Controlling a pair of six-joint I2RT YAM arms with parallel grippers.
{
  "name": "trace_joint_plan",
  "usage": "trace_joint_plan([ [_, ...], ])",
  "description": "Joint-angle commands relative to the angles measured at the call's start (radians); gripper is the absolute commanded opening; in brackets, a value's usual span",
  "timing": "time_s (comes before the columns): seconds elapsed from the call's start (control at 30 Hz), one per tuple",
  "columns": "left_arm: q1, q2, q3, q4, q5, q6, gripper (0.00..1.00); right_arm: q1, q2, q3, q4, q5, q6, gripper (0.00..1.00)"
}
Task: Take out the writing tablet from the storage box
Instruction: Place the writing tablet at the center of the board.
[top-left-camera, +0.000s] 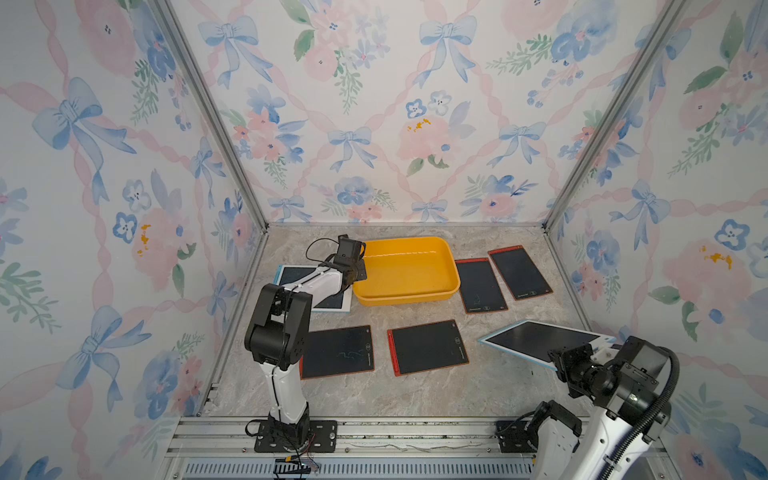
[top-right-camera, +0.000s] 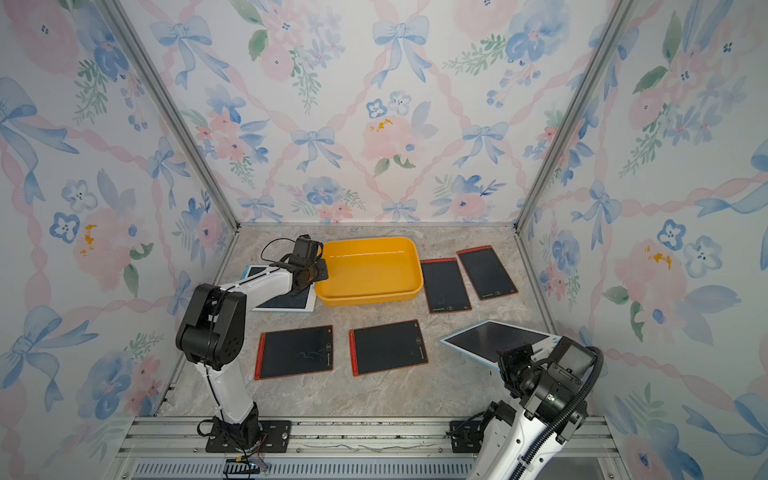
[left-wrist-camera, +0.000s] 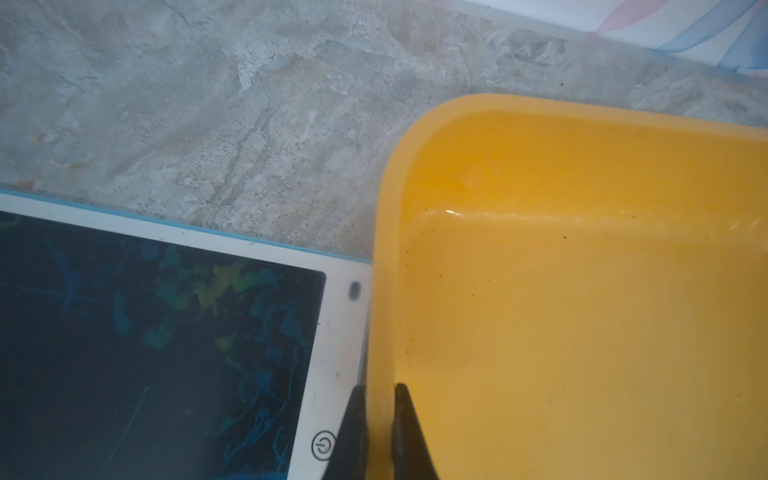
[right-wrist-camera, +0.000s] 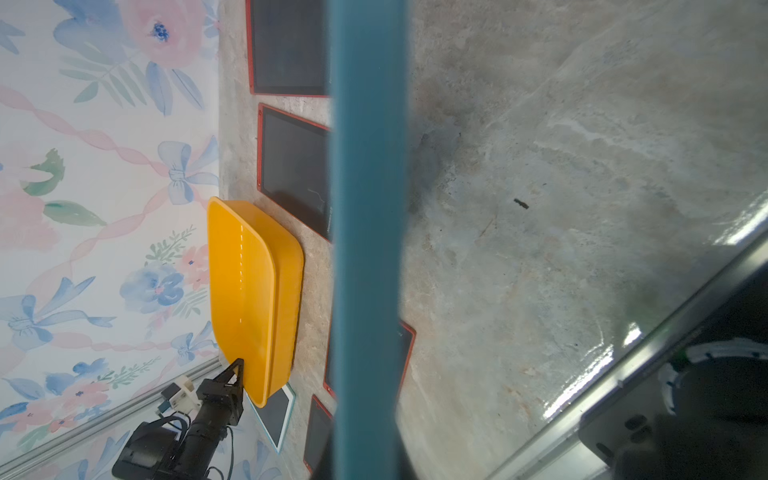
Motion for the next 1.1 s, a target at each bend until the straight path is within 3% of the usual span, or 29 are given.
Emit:
trace_joint_plan([
  [0.0, -0.006, -0.035, -0.012, -0.010, -0.004, 0.008, 0.00, -0.009, -0.027, -0.050, -0.006, 0.044, 0.011, 0.05],
  [0.37, -0.006, -0.024, -0.021, -0.009, 0.011, 0.008, 0.00, -0.008, -0.050, -0.118, 0.036, 0.114, 0.012, 0.08],
  [0.77, -0.006, -0.019, -0.020, -0.009, 0.012, 0.006, 0.00, 0.007, -0.092, -0.228, 0.077, 0.109, 0.038, 0.11],
  [1.07, -0.005, -0.014, -0.020, -0.009, 0.013, 0.004, 0.00, 0.054, -0.062, -0.228, 0.102, 0.125, 0.056, 0.21],
])
